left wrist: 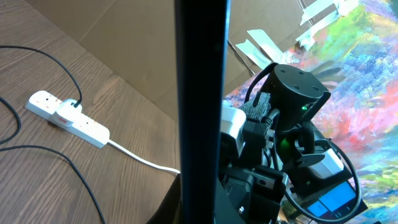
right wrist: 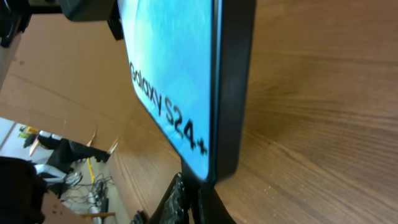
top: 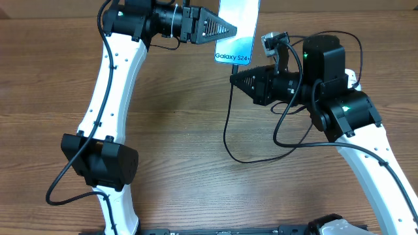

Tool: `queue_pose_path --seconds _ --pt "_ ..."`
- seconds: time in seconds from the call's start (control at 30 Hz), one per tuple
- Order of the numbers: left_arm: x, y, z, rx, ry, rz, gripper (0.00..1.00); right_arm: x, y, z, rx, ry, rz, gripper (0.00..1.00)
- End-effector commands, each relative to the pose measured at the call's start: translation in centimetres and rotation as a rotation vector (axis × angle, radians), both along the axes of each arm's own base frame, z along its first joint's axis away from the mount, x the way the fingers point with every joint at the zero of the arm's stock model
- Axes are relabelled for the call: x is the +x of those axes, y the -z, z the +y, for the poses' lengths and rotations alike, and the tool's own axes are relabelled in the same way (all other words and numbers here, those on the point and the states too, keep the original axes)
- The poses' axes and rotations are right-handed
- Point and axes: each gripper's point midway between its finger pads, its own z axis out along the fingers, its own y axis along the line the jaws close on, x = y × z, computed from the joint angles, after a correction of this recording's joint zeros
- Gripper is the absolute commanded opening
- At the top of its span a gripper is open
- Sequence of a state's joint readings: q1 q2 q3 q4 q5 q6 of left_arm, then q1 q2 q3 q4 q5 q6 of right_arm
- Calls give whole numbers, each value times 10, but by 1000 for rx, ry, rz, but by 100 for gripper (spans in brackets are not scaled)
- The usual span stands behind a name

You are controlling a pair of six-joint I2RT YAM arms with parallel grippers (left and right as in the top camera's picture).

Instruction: Plug charger to phone and switch on socket

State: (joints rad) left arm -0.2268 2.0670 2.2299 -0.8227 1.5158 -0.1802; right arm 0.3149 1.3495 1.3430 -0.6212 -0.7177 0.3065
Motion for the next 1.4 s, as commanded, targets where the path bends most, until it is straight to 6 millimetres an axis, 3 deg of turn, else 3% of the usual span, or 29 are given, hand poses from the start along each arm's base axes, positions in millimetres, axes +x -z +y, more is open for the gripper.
queue_pose_path --seconds 0.0,0.3,0.47,1.37 --pt "-6 -11 6 -38 27 -41 4 -6 -18 1 22 -21 -26 4" --pt "-5 -11 6 -36 25 -41 4 -10 -14 3 15 -30 -8 4" --pt "-6 -11 5 -37 27 -41 4 -10 -23 10 33 -45 -49 4" --pt "-4 -10 5 -27 14 -42 4 -2 -22 7 17 -6 -66 4"
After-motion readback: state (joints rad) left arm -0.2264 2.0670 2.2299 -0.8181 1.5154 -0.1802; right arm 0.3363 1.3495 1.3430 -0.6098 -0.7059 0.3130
